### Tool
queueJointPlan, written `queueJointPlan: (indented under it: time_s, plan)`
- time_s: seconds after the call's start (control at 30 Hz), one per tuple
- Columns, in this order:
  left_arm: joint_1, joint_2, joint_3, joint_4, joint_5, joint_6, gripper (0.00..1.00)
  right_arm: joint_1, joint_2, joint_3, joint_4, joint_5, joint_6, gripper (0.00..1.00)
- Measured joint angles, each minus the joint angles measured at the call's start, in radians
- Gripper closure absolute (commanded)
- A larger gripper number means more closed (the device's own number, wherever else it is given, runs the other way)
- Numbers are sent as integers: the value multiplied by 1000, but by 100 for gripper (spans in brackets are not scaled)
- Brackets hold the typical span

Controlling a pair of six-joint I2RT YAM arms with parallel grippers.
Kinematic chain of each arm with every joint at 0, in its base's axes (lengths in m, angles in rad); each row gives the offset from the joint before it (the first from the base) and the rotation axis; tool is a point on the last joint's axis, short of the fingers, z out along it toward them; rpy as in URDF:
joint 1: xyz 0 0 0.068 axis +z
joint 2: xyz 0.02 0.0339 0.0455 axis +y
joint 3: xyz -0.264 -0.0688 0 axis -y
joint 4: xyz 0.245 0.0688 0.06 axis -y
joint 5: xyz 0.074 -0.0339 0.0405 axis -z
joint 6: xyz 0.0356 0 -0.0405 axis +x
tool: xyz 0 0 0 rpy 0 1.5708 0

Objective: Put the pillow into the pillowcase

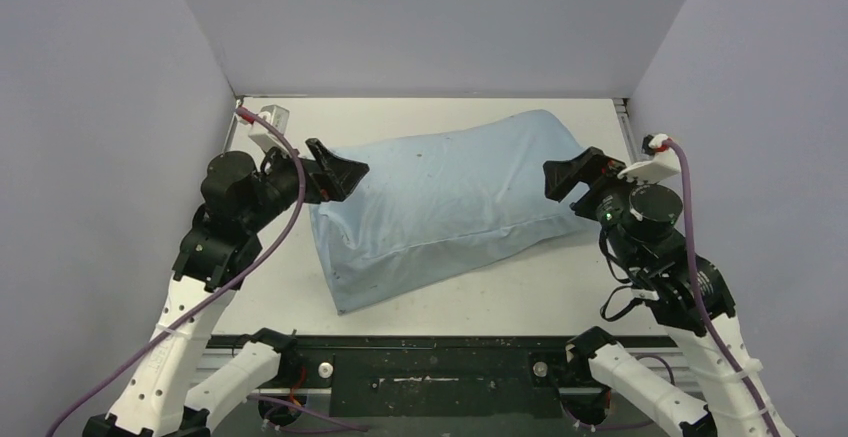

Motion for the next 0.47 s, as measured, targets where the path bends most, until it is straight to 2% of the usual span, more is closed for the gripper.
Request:
queueJointPlan:
  time_s: [0.47]
  plan:
    - [0, -29, -77, 43, 24, -17, 3, 0, -34, -15, 0, 19, 6, 0]
